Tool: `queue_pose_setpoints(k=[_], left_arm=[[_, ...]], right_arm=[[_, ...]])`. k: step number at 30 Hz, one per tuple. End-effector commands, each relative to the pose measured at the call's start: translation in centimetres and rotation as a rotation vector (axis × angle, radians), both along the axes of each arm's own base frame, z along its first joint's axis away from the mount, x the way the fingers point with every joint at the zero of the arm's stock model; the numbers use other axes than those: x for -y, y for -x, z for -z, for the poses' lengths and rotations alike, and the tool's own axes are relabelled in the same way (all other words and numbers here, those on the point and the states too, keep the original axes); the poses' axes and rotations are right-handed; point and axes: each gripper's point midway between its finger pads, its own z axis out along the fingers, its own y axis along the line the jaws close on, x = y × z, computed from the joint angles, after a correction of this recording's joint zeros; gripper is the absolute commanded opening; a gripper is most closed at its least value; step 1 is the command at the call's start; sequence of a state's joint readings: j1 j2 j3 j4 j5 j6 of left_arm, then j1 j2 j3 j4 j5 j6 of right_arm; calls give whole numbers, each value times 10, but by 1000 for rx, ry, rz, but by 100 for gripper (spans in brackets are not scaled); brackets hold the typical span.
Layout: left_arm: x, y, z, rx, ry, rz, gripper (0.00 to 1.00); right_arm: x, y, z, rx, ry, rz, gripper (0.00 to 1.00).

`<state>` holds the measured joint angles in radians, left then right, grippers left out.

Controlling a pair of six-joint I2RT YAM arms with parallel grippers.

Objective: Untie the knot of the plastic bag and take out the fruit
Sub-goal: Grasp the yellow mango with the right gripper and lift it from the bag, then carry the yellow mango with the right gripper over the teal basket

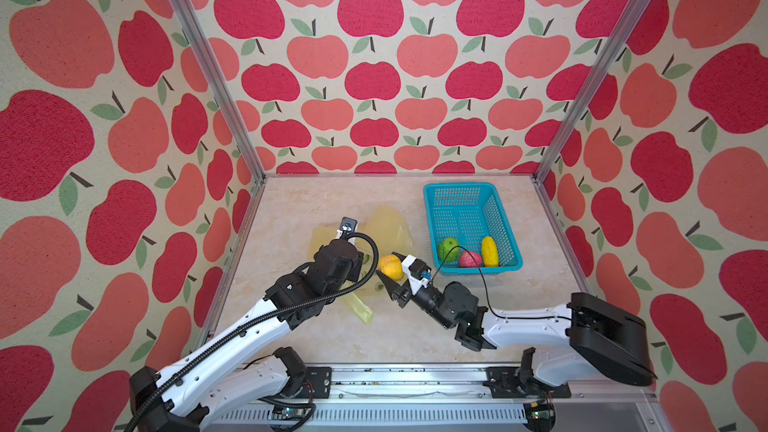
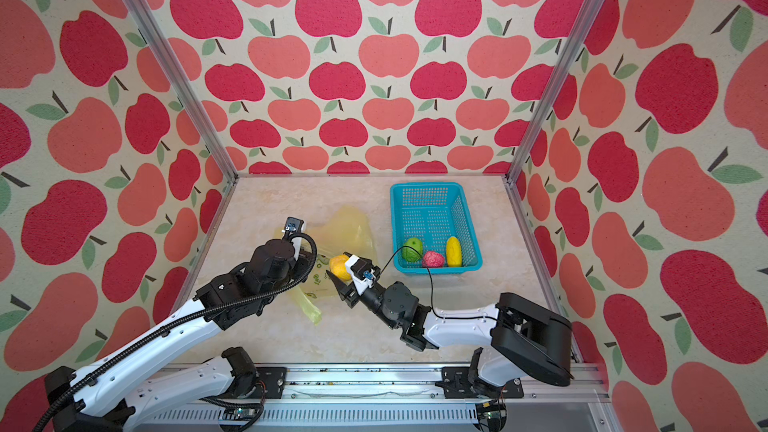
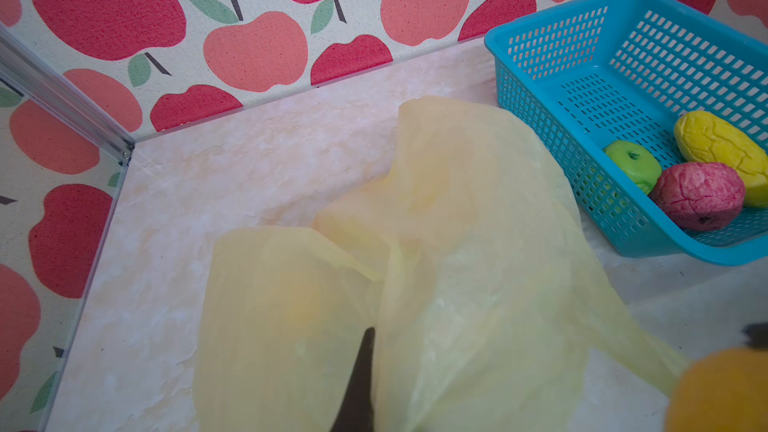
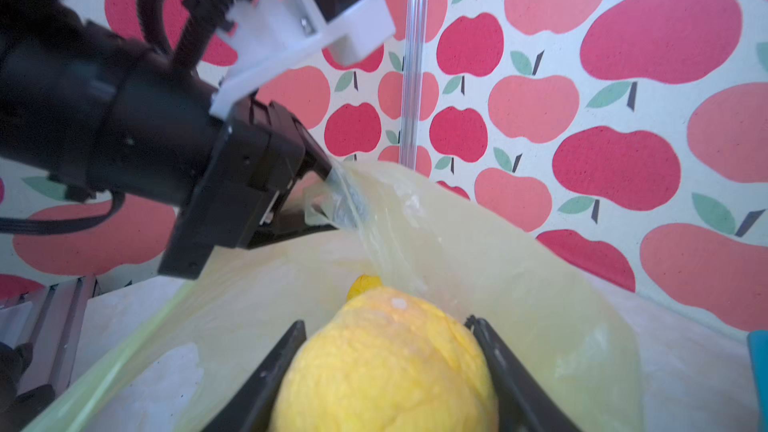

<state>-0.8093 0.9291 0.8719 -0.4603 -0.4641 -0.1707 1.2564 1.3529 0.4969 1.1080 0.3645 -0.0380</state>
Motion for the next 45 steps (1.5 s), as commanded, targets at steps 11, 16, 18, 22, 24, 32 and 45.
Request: queue_pose_setpoints(k=[11, 16, 18, 22, 24, 32, 45], left_arm=[[-3, 0, 0, 0, 20, -20, 0], [-2, 0, 1, -3, 19, -16, 0], [-3, -1, 1, -1, 18, -19, 0], [-3, -1, 2, -3, 19, -17, 0], [-2, 0, 1, -3, 22, -14, 0], [-5, 1, -2, 4, 26, -16, 0], [-6, 2, -4, 12, 28, -18, 0]], right_arm=[[158, -95, 13, -267, 109, 467, 39], [197, -129, 50, -484, 178, 573, 40], [201, -143, 69, -587, 220, 571, 40], [194, -167, 104, -749, 311, 546, 36], [187, -177, 119, -798, 348, 524, 35], [167, -212, 149, -847, 399, 510, 39], [144, -246, 197, -953, 468, 485, 45]])
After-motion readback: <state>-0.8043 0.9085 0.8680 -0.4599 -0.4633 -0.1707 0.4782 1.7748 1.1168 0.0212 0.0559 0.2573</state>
